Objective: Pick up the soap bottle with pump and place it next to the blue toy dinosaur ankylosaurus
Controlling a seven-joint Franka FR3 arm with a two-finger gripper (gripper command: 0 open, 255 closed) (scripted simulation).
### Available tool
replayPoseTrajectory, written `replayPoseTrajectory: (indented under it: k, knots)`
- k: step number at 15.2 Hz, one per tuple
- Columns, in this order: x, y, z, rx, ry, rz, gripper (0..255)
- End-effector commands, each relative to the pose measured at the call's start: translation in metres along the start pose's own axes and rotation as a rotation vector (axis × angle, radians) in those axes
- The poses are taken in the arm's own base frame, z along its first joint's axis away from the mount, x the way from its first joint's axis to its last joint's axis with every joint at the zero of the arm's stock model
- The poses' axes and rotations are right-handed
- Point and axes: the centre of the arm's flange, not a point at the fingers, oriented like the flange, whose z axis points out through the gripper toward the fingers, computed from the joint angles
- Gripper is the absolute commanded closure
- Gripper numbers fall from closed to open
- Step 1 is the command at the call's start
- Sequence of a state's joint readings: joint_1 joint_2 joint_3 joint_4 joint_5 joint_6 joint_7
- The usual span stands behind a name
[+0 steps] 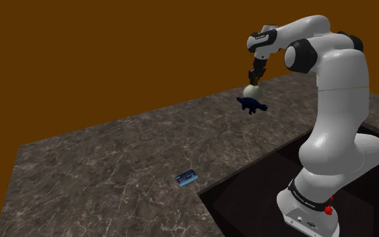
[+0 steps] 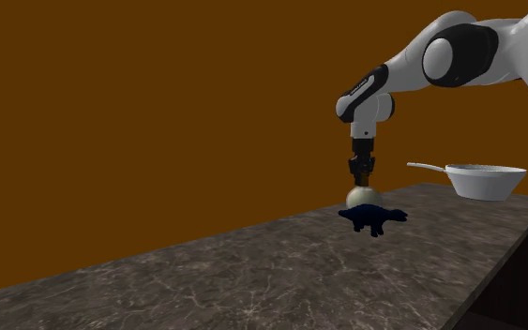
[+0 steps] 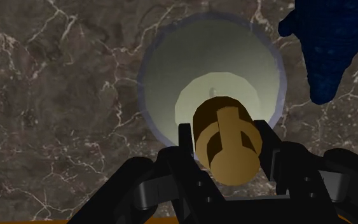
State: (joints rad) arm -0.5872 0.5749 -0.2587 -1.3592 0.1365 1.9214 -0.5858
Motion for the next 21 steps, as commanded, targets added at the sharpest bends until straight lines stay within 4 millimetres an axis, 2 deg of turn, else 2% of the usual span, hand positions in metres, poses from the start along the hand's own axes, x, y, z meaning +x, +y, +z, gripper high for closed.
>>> replayPoseTrajectory:
  k: [1, 3, 4, 9, 13, 21]
  knots:
    - [0.0, 0.0, 0.0, 0.0, 0.001, 0.0, 255]
    - [0.0, 0.0, 0.0, 0.0, 0.001, 0.0, 255]
    - [0.0, 0.0, 0.0, 0.0, 0.001, 0.0, 0]
    - [0.0, 0.0, 0.0, 0.0, 0.001, 0.0, 0]
    - [0.0, 0.0, -0.05, 0.0, 0.001, 0.0, 0]
    - [0.0, 0.0, -0.05, 0.0, 0.001, 0.0, 0]
